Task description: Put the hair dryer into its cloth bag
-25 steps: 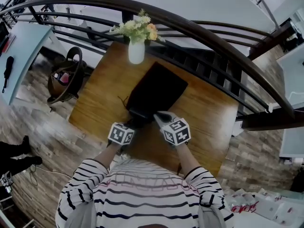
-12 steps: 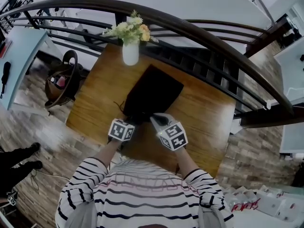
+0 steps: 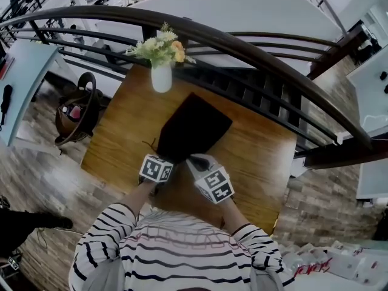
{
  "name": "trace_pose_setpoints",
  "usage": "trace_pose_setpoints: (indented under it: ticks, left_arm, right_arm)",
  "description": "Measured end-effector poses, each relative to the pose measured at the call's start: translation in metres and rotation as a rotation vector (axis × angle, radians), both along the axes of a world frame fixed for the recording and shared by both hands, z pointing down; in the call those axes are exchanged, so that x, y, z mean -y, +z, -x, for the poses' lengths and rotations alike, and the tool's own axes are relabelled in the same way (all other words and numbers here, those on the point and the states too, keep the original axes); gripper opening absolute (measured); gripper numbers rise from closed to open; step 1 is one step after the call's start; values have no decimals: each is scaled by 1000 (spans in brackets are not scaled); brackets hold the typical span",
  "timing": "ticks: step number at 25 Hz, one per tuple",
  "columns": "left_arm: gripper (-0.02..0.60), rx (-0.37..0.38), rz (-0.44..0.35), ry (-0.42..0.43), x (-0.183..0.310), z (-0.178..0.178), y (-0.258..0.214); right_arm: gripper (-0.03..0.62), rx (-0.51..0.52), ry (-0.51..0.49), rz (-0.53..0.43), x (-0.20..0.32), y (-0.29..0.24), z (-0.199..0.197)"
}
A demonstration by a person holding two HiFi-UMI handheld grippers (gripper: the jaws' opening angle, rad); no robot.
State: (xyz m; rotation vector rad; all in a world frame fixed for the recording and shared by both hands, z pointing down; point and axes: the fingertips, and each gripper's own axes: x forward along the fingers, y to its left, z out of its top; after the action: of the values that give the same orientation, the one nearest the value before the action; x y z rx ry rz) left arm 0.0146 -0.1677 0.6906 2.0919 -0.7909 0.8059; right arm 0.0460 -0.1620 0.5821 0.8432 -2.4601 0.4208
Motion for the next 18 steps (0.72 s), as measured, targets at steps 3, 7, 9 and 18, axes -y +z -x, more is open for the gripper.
trace_pose_setpoints:
  ticks: [3,7,9,18]
  left_arm:
    - [163,1,-7,4,4,-8,-1]
    - [163,-6,-15,8,13,-22,0]
    - [163,-21,-21,-1,21,-26,-2]
    - [164,-84,-50,-44,56,-52,-6]
  right_arm:
    - [12,13,-33,-12,-5,-1,2]
    - [12,24,-89,-17,-13,-5,7]
    - [12,25,-100,-15,-13,-5,8]
    - [12,63,-141,-2,-14,-3,-2]
